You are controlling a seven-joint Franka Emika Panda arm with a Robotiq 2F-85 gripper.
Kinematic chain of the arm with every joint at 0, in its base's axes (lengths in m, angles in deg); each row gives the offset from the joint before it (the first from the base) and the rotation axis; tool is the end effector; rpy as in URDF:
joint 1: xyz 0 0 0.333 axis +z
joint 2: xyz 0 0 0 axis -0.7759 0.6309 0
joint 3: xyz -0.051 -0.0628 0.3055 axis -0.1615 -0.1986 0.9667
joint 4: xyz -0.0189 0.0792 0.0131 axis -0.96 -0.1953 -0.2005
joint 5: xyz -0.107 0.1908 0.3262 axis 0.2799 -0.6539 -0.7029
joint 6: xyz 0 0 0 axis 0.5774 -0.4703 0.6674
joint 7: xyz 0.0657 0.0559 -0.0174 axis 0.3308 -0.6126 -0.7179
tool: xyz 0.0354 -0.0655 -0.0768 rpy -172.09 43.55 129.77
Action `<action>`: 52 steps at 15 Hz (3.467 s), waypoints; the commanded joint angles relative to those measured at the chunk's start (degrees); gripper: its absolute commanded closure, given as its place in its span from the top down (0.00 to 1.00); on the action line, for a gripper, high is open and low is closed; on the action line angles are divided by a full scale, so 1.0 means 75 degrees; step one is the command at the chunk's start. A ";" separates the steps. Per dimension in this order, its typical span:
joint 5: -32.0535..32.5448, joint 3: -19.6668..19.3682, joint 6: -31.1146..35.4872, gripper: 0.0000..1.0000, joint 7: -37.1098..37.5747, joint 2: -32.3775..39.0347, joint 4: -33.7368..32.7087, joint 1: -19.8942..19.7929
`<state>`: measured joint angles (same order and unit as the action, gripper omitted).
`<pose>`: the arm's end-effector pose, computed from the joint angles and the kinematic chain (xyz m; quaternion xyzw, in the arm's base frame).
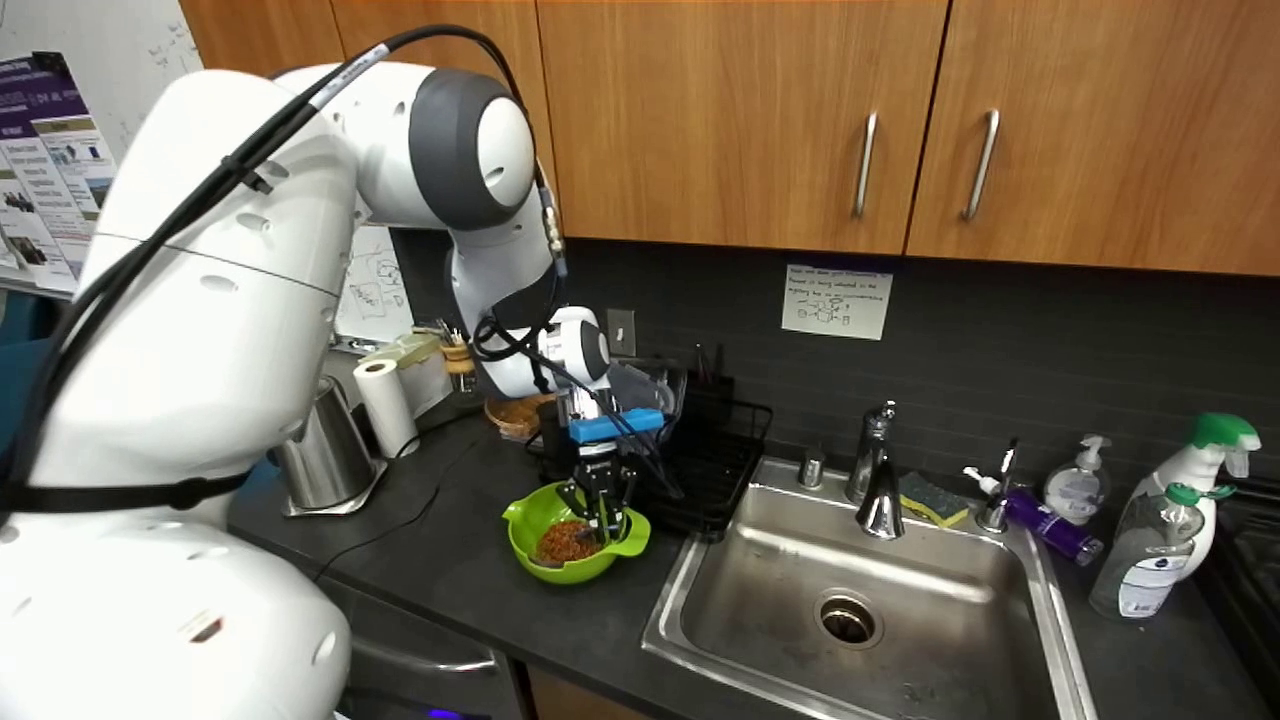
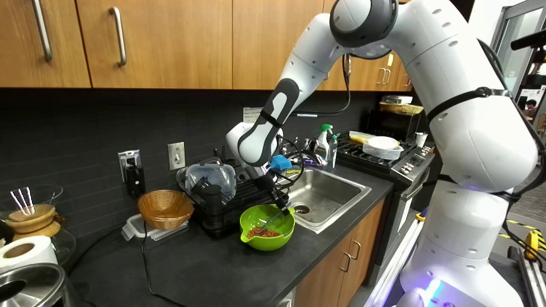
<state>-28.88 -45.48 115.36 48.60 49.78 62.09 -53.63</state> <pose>0.5333 0.0132 0.1167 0.8530 0.4371 -0.2811 0.0490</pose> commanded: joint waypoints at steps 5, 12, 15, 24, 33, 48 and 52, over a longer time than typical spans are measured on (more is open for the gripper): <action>0.0097 -0.0153 0.0395 0.05 0.0345 -0.1033 0.1176 0.0190; 0.0188 -0.0192 0.1109 0.05 0.0449 -0.1427 0.1729 0.0198; 0.0267 -0.0250 0.1365 0.46 0.0539 -0.1465 0.1825 0.0224; 0.0513 -0.0417 0.2275 0.99 0.0877 -0.1790 0.2396 0.0209; 0.1783 -0.1350 0.6817 1.00 0.2327 -0.2303 0.4384 0.0230; 0.6090 -0.3198 0.7333 1.00 0.7207 -0.4424 0.5840 0.1819; 0.6871 -0.3282 0.7665 1.00 0.8060 -0.4280 0.5816 0.1699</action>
<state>17.88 -69.19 170.48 104.34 17.12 105.70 -40.12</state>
